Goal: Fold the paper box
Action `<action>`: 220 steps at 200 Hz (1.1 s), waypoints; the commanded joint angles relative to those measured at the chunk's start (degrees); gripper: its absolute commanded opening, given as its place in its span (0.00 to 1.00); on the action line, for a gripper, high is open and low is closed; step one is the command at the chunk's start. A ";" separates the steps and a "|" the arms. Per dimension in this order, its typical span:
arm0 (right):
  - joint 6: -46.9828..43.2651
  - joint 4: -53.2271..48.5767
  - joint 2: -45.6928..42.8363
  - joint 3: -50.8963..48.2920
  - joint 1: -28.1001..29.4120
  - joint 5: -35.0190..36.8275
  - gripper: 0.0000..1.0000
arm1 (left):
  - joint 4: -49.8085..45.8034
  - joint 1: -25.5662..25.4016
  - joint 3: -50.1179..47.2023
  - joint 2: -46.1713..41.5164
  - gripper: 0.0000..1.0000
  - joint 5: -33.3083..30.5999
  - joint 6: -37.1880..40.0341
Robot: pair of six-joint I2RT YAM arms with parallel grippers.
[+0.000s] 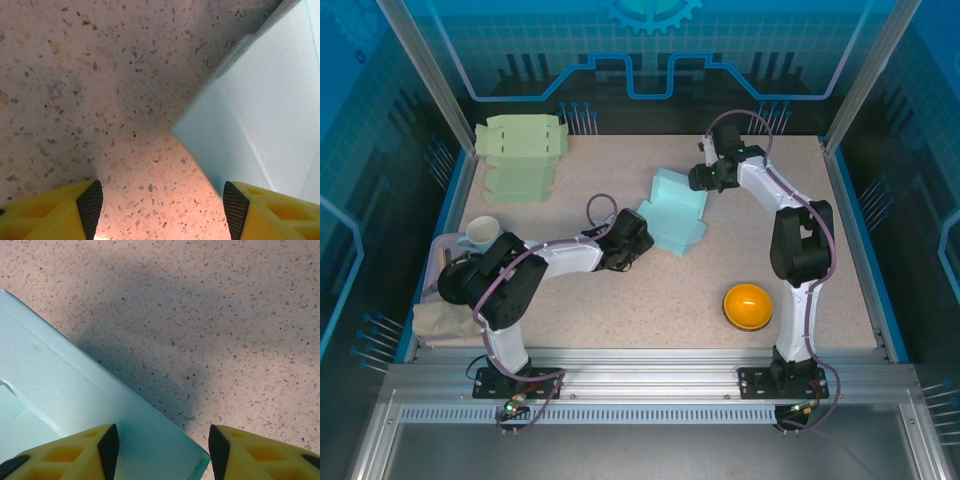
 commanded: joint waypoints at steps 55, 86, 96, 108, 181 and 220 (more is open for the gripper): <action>-0.43 -5.19 3.22 -4.45 -0.93 2.41 0.53 | 8.11 1.05 5.81 3.06 0.68 -0.77 2.73; -0.23 -4.75 3.18 -5.27 -0.91 2.04 0.53 | 8.87 1.12 8.00 5.44 0.65 -1.65 1.63; -0.26 -4.57 3.04 -5.57 -0.92 1.91 0.53 | 9.15 1.14 8.55 5.88 0.61 -2.02 1.44; -0.23 -4.44 2.81 -5.96 -1.00 1.81 0.53 | 9.63 1.12 8.71 5.99 0.51 -2.94 1.49; 2.21 -5.16 -7.76 -3.22 -2.84 -8.07 0.57 | -11.44 2.16 20.24 -0.95 0.00 -7.34 26.30; 2.44 -7.32 -18.65 -0.38 -3.77 -8.54 0.62 | -34.01 3.10 35.97 -3.30 0.00 -7.93 61.40</action>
